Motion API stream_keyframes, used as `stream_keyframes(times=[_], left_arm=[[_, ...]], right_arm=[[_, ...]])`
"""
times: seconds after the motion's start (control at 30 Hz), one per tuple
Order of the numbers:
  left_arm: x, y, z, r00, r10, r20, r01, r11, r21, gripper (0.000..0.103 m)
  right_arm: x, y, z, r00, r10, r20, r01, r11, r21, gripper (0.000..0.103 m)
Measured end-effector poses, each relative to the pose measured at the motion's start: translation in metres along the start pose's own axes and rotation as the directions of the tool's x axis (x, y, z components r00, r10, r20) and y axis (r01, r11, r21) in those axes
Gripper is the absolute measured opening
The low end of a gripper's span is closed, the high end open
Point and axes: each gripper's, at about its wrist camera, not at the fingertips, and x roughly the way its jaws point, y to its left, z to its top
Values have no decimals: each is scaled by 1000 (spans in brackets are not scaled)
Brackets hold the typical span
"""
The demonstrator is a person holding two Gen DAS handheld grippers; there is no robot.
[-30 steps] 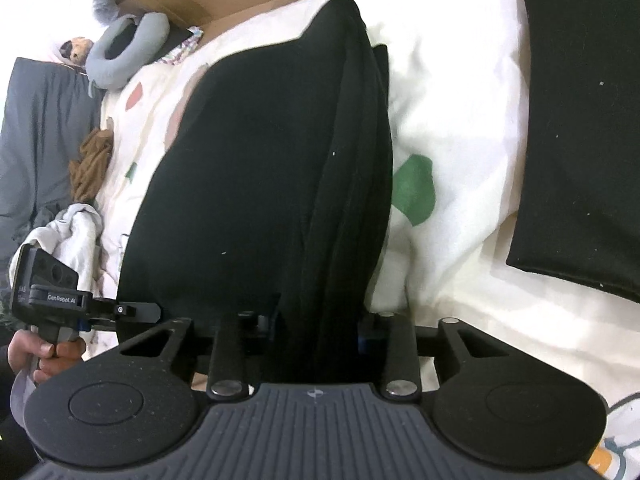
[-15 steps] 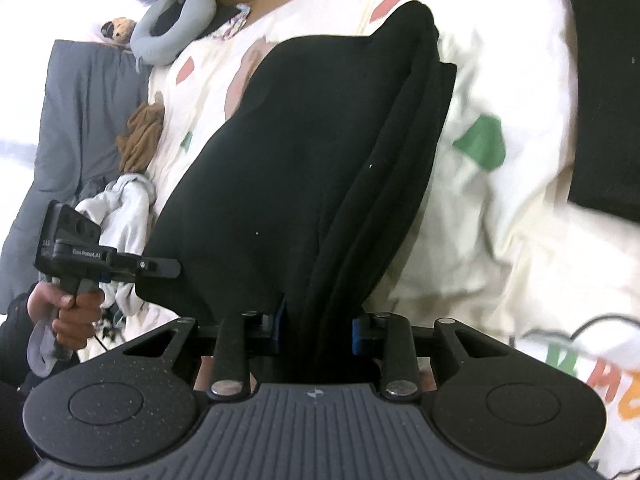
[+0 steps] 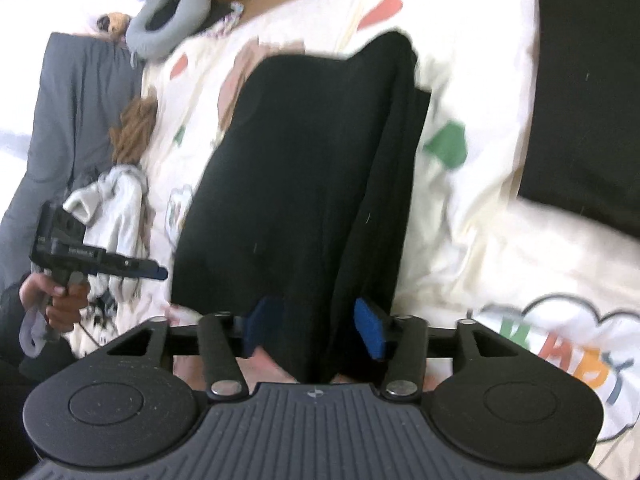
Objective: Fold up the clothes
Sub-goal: 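Lift the black bundle off the duvet with both tools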
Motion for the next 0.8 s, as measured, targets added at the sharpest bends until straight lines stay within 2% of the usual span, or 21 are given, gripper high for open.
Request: stream_keyframes(times=[0.07, 0.13, 0.2, 0.37, 0.43, 0.6, 0.8], left_arm=[[1, -3, 10, 1000, 4, 21, -4, 1000, 6, 31], [5, -8, 21, 999, 14, 48, -16, 999, 34, 47], [11, -13, 33, 997, 21, 76, -25, 998, 51, 52], [28, -24, 54, 993, 35, 109, -44, 996, 75, 56], [36, -27, 58, 993, 31, 113, -42, 995, 93, 61], [48, -23, 72, 989, 37, 142, -50, 995, 86, 61], [52, -23, 89, 986, 56, 156, -78, 987, 142, 65]], right_arm=[[-3, -4, 6, 999, -15, 36, 15, 1000, 5, 73], [-3, -8, 12, 998, -21, 64, 19, 1000, 21, 76], [2, -13, 17, 996, -19, 86, 16, 999, 47, 76], [16, -20, 34, 992, -1, 124, -6, 998, 62, 78], [22, -23, 40, 991, 14, 135, -24, 997, 72, 78], [37, -35, 53, 984, 23, 177, -43, 992, 114, 79], [61, -48, 69, 977, 22, 211, -55, 987, 153, 80]])
